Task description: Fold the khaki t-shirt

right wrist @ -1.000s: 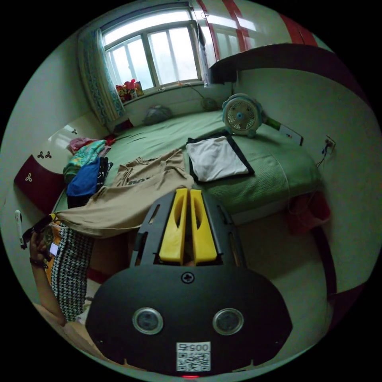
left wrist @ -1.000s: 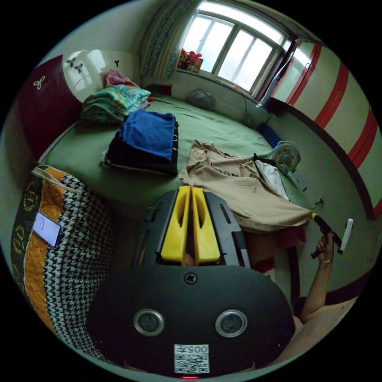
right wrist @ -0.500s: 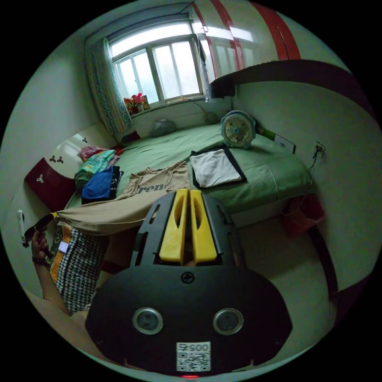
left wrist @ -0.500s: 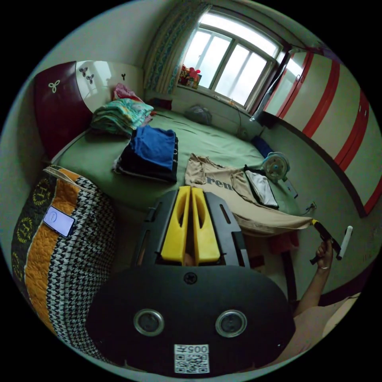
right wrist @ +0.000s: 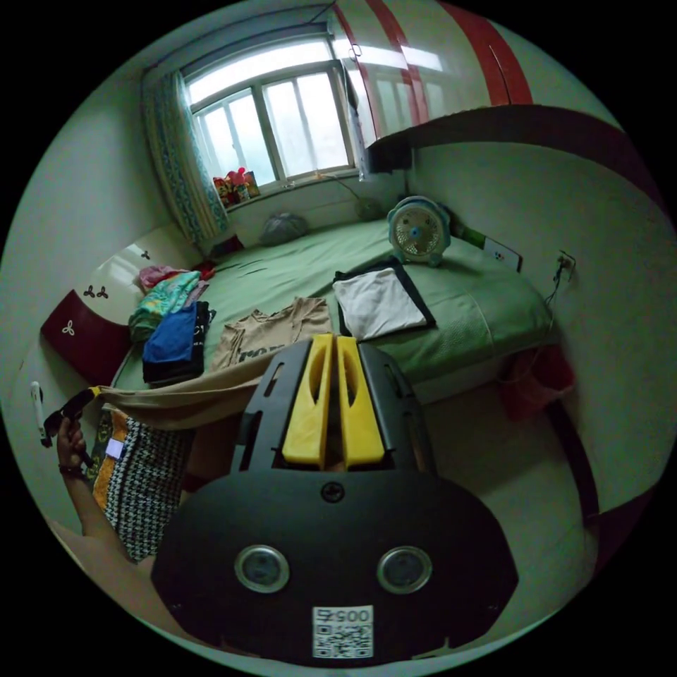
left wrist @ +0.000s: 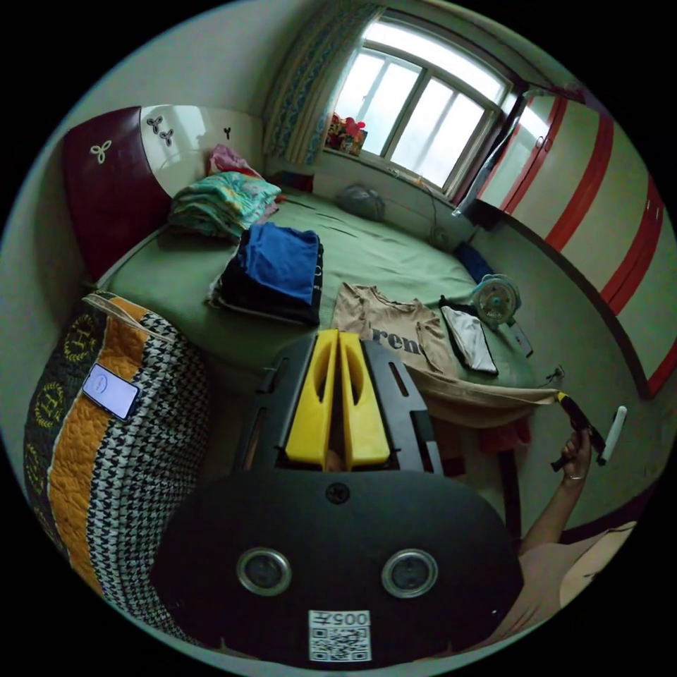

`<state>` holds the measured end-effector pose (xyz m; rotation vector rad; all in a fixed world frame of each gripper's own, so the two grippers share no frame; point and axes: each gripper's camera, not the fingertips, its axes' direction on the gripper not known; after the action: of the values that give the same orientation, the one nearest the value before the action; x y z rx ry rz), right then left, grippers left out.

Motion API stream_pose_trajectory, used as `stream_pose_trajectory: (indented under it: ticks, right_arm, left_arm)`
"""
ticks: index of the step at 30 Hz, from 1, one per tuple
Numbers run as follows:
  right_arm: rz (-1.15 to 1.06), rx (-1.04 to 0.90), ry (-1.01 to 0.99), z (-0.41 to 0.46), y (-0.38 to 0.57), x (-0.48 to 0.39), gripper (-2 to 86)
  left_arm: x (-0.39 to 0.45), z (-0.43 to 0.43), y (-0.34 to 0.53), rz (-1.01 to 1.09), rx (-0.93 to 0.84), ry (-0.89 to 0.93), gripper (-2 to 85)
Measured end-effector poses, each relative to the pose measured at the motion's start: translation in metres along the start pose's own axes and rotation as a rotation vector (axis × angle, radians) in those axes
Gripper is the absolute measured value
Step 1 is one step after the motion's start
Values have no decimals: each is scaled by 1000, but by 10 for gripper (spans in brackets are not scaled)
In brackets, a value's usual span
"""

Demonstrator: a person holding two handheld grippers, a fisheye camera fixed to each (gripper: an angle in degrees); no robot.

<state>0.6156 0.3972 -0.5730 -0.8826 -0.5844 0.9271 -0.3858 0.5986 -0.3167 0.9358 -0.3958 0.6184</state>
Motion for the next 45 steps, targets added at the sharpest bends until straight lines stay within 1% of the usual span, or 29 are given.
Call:
stream_pose_trajectory:
  ticks: [7,9,13,17,20,23,25,27,29,33,37,39,41,44,45]
  right_arm:
    - [16,-37,25,64,-58,-11,6]
    - [15,-47,35,83,-75,-16,5]
    - [-2,-44,64,134,-123,-29,2]
    - [-42,-66,77,193,-175,-42,-2]
    - [-90,-126,121,254,-224,-57,-8]
    - [-56,-173,101,324,-271,-66,-6]
    - [55,-263,72,386,-301,-68,6]
    - [70,-299,83,420,-312,-72,24]
    - [53,-287,110,437,-315,-78,35]
    - [-109,-287,100,452,-292,-90,57]
    - [-204,-375,60,455,-246,-83,69]
    - [-196,-403,65,457,-229,-78,71]
    - [-188,-444,71,461,-214,-74,72]
    - [-151,-506,27,476,-198,-73,75]
    - [-147,-532,33,485,-195,-75,77]
  left_arm:
    - [21,59,-62,35,-28,-32,-6]
    - [35,84,-88,71,-21,-79,-6]
    - [50,132,-134,84,-29,-102,-6]
    - [67,208,-198,135,-83,-153,-5]
    - [77,277,-248,143,-151,-171,-1]
    - [84,354,-293,131,-227,-168,11]
    - [86,399,-314,105,-254,-191,33]
    - [89,449,-331,70,-306,-190,50]
    - [92,474,-336,68,-304,-186,55]
    - [104,513,-319,171,-319,-204,58]
    - [104,540,-285,214,-385,-152,61]
    - [101,559,-260,210,-424,-112,64]
    - [100,575,-244,214,-459,-114,71]
    - [100,604,-226,224,-506,-72,78]
    - [101,617,-223,221,-509,-90,80]
